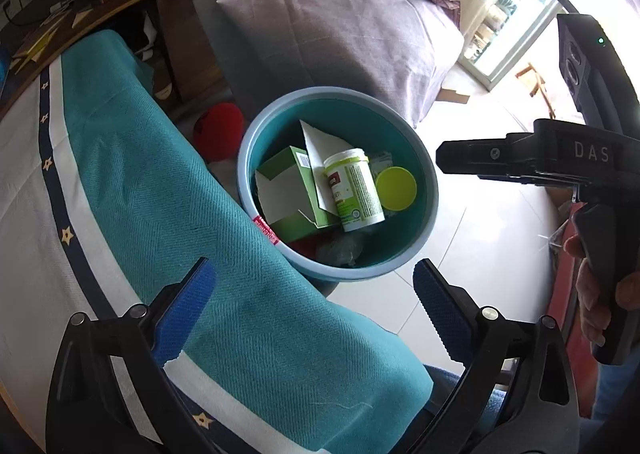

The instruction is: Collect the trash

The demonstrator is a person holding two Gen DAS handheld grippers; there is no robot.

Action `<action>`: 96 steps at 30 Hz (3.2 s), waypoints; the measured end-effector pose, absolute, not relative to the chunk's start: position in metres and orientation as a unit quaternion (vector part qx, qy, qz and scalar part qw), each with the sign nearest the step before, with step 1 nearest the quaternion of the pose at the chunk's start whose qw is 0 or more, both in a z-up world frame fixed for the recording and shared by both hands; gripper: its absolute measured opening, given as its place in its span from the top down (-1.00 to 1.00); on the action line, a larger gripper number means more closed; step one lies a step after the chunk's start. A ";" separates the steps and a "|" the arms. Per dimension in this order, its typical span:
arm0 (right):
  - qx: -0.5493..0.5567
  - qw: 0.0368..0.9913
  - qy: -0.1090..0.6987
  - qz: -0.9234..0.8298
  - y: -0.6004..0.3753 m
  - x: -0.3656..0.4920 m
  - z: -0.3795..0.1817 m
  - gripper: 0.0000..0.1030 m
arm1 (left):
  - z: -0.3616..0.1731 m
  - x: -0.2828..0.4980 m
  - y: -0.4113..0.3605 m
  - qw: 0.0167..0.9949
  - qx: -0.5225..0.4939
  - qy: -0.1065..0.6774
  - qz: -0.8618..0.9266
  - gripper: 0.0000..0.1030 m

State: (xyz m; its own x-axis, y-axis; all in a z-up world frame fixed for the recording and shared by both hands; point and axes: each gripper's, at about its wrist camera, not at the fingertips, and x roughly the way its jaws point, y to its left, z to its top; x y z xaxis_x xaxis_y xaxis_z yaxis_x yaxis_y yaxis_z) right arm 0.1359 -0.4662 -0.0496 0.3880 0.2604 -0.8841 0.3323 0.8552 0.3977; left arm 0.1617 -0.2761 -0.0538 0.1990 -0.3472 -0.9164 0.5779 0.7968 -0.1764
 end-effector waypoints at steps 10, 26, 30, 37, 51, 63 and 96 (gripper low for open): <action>0.206 0.815 0.542 0.001 -0.431 0.103 -0.022 -0.87 | -0.027 0.132 -0.230 0.793 0.066 0.543 -0.267 -0.92; 0.055 0.891 0.451 0.012 -0.353 0.041 0.028 -0.87 | -0.005 0.092 -0.157 0.835 0.014 0.516 -0.191 -0.92; 0.044 0.889 0.455 0.006 -0.342 0.036 0.022 -0.87 | -0.001 0.082 -0.141 0.845 0.002 0.505 -0.176 -0.92; 0.048 0.881 0.470 0.003 -0.336 0.030 0.007 -0.87 | 0.002 0.071 -0.121 0.852 -0.020 0.496 -0.165 -0.92; 0.062 0.878 0.475 -0.003 -0.339 0.030 0.003 -0.87 | 0.000 0.072 -0.110 0.855 -0.021 0.497 -0.149 -0.92; 0.079 0.872 0.482 -0.009 -0.348 0.032 -0.006 -0.87 | -0.001 0.068 -0.117 0.862 -0.007 0.480 -0.160 -0.92; 0.081 0.879 0.468 -0.045 -0.377 0.032 -0.025 -0.87 | -0.005 0.068 -0.149 0.869 0.057 0.468 -0.148 -0.92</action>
